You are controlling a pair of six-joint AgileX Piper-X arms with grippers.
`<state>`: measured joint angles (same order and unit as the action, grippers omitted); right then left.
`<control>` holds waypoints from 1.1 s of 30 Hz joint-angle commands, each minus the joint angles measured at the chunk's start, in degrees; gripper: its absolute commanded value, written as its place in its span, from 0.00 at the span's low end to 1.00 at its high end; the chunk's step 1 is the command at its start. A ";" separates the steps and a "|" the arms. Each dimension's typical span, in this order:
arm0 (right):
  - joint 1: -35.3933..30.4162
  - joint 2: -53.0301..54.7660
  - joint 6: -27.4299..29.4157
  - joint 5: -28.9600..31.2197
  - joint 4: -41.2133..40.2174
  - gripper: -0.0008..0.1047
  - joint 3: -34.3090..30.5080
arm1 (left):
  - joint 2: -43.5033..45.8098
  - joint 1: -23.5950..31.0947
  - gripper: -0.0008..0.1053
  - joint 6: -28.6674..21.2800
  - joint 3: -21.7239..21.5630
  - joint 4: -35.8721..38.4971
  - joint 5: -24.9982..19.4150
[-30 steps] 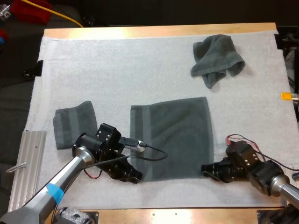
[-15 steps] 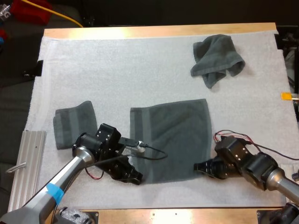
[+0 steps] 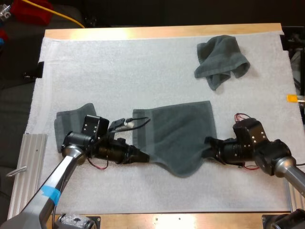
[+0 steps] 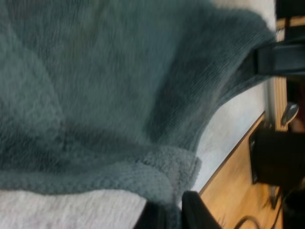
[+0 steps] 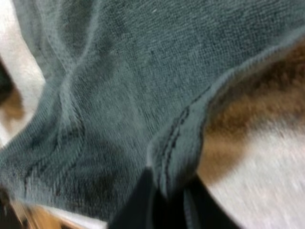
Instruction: Pick towel from pile, fold and stack
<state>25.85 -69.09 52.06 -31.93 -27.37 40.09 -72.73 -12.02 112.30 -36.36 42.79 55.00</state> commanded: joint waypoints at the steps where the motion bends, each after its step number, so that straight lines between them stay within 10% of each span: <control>1: -1.12 -0.92 -0.69 -2.24 2.42 0.02 0.34 | 0.34 0.03 0.01 1.62 -0.58 -2.60 0.80; 33: -5.82 -9.43 -7.37 3.75 26.15 0.02 1.06 | -6.87 5.35 0.01 9.23 -0.68 -23.97 -6.33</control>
<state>20.42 -78.13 44.51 -27.97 -1.34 40.68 -79.72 -6.67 121.35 -36.65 19.46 48.78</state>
